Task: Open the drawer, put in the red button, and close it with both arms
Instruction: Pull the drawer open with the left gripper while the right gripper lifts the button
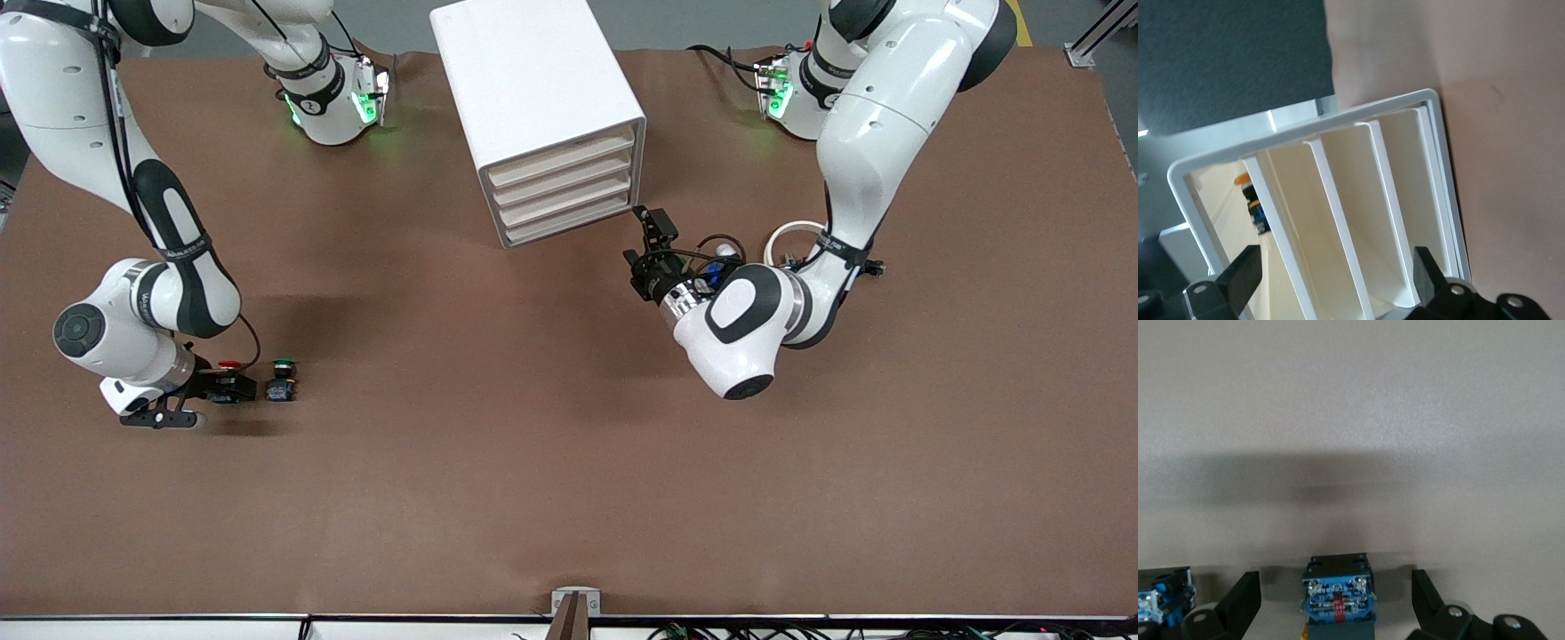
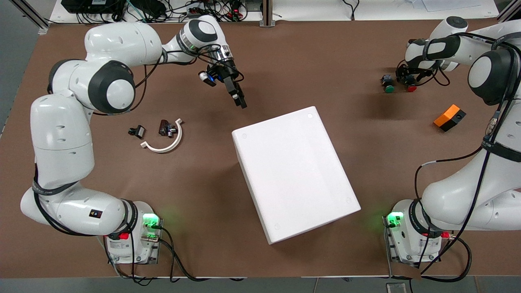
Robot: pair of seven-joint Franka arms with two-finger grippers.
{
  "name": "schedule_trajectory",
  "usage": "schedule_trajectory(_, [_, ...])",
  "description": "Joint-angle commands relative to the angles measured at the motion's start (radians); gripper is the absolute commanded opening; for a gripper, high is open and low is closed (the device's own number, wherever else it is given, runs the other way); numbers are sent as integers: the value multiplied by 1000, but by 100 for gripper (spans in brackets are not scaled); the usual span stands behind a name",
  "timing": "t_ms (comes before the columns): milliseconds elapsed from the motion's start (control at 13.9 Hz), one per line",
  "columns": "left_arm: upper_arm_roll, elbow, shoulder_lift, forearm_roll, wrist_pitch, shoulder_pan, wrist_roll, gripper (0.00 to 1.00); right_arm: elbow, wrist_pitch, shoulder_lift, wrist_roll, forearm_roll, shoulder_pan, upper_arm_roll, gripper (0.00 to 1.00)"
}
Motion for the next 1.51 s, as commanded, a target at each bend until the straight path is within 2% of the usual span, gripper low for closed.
schedule_trajectory(0, [-4, 22, 59, -62, -40, 4, -86, 100, -32, 2, -30, -10, 17, -10, 9, 100])
schedule_trajectory(72, [-4, 22, 69, -73, -51, 2, -107, 100, -32, -2, -33, -12, 17, -10, 9, 99])
schedule_trajectory(144, [-4, 22, 76, -77, -54, 2, -124, 100, -33, -7, -44, -12, 17, -7, 9, 79])
schedule_trajectory(216, [-4, 22, 79, -79, -55, 0, -141, 95, -33, -19, -47, -10, 17, -7, 9, 55])
schedule_trajectory(288, [-4, 16, 82, -82, -55, -9, -149, 83, -32, -30, -49, -9, 17, -6, 10, 28])
schedule_trajectory(360, [-4, 3, 81, -83, -57, -13, -152, 76, -30, -32, -50, -4, 18, -6, 10, 5])
schedule_trajectory(432, [-4, -7, 81, -83, -63, -27, -154, 67, -29, -32, -50, -3, 17, -4, 10, 0])
schedule_trajectory(577, [-4, -26, 81, -83, -71, -49, -155, 57, -26, -32, -50, 2, 17, -4, 10, 0])
schedule_trajectory(721, [-5, -52, 79, -86, -72, -61, -155, 56, -13, -45, -52, 2, 18, -3, 10, 0])
schedule_trajectory(1009, [-5, -96, 72, -105, -92, -93, -157, 54, 71, -201, -64, 38, 21, 0, 10, 0])
schedule_trajectory(1441, [-4, -110, 76, -117, -88, -134, -155, 54, 79, -255, -119, 313, 21, 100, 10, 0])
